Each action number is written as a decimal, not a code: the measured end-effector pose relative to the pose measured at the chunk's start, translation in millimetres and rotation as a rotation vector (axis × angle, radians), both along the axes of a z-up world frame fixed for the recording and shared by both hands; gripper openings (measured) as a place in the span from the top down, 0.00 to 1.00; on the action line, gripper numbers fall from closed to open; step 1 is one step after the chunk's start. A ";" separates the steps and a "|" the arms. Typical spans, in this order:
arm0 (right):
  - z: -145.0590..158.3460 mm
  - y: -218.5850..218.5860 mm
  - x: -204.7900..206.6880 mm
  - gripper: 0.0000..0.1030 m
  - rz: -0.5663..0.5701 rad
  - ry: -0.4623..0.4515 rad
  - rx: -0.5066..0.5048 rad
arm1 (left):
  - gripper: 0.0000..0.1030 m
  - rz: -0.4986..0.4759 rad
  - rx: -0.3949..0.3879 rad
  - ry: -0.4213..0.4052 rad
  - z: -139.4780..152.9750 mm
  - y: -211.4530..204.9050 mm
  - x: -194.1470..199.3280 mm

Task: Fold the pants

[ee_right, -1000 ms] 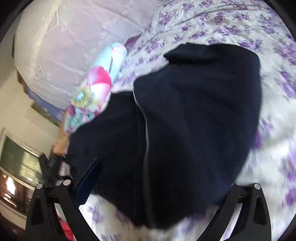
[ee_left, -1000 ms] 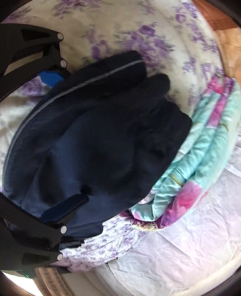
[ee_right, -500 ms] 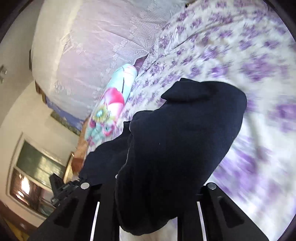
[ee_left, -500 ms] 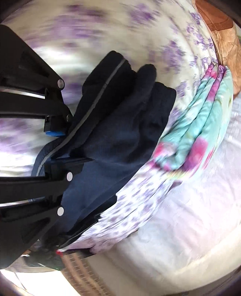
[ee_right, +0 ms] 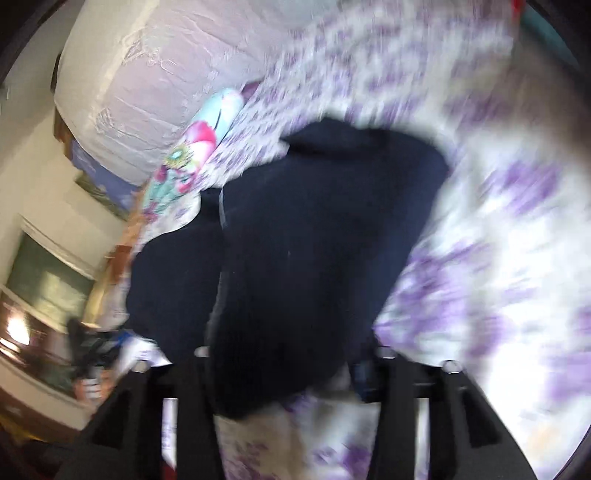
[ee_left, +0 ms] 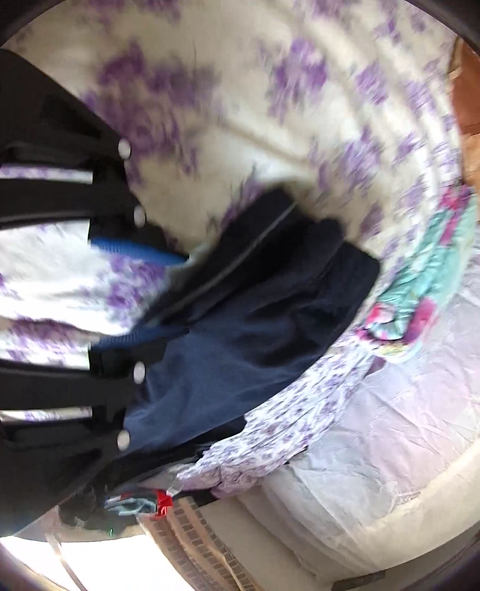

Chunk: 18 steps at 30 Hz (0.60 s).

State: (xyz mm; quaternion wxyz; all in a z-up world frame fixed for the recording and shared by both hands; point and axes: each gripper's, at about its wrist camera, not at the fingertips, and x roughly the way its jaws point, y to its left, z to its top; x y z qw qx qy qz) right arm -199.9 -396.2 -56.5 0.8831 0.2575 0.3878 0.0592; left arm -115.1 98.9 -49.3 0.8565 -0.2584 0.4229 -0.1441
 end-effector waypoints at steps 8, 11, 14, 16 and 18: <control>69.6 84.0 11.5 0.36 0.058 -0.198 -0.650 | 0.33 0.158 0.279 -0.135 11.5 -2.5 -13.3; 78.5 110.6 39.1 0.23 0.099 -0.236 -0.700 | 0.21 0.174 0.276 -0.105 -6.5 -2.4 -6.6; 49.5 134.3 81.6 0.24 0.167 -0.139 -0.731 | 0.17 0.176 0.222 -0.097 -10.6 9.0 -9.9; 24.9 138.0 105.0 0.36 0.194 -0.069 -0.765 | 0.16 0.175 0.172 -0.098 -15.2 16.9 -12.6; 5.4 114.9 121.9 0.71 0.173 0.016 -0.738 | 0.16 0.164 0.144 -0.107 -16.6 21.3 -12.9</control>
